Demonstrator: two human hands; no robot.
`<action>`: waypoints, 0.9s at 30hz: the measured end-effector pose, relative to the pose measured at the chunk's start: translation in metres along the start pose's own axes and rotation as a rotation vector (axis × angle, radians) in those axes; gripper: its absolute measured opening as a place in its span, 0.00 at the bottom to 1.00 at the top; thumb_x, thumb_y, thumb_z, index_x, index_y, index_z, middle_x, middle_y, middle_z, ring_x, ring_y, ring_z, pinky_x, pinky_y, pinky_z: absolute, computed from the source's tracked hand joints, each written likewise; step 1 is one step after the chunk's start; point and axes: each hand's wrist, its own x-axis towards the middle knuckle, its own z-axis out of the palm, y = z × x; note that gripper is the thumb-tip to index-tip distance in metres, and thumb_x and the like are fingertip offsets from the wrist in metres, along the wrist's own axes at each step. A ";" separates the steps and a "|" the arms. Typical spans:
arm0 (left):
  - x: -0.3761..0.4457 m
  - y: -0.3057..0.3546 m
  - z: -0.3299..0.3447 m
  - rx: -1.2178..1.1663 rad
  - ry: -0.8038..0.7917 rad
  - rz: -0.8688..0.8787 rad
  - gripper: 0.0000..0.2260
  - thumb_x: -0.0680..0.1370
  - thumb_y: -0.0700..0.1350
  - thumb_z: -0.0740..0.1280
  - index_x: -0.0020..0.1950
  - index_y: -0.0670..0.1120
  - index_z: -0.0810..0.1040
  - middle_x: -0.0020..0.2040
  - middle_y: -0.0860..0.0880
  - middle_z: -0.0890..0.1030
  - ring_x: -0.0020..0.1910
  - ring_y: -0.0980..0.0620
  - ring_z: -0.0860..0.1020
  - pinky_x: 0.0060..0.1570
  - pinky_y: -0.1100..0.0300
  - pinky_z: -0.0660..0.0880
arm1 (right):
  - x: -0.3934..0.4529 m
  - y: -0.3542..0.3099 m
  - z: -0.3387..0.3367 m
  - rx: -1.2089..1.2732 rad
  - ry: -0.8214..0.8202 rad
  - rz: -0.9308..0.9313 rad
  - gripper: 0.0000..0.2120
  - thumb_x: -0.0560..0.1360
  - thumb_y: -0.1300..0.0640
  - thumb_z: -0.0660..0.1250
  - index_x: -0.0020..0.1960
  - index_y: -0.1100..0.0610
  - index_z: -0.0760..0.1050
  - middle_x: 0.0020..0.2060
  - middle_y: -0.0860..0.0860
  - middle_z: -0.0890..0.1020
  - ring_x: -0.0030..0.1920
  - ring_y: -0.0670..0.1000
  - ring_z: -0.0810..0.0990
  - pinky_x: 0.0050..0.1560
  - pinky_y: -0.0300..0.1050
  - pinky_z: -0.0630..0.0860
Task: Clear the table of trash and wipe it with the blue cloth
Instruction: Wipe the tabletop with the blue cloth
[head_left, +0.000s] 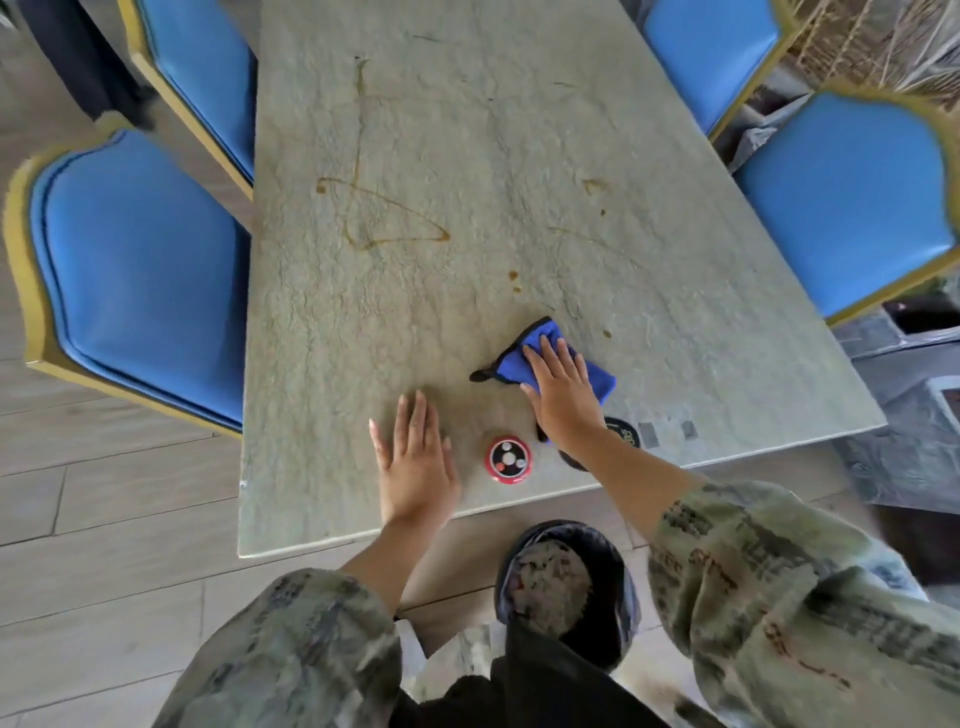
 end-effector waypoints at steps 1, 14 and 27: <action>0.000 0.000 0.001 0.005 0.019 -0.003 0.26 0.79 0.50 0.48 0.75 0.40 0.61 0.76 0.47 0.61 0.77 0.48 0.51 0.74 0.41 0.40 | -0.006 0.014 -0.003 -0.002 -0.002 -0.065 0.25 0.81 0.50 0.56 0.76 0.55 0.57 0.76 0.55 0.56 0.77 0.56 0.49 0.76 0.56 0.47; -0.001 0.001 0.004 0.031 0.111 0.033 0.27 0.80 0.55 0.50 0.74 0.40 0.63 0.77 0.46 0.60 0.78 0.49 0.50 0.75 0.42 0.41 | -0.032 0.071 -0.007 -0.041 -0.021 -0.453 0.25 0.79 0.48 0.53 0.73 0.55 0.64 0.74 0.55 0.63 0.75 0.58 0.56 0.75 0.58 0.52; -0.001 0.004 0.002 0.050 0.076 0.027 0.28 0.80 0.55 0.48 0.74 0.39 0.63 0.77 0.46 0.60 0.78 0.49 0.50 0.74 0.40 0.42 | -0.058 0.062 -0.001 0.001 -0.013 -0.647 0.24 0.76 0.57 0.66 0.71 0.56 0.67 0.73 0.54 0.65 0.75 0.57 0.58 0.74 0.58 0.54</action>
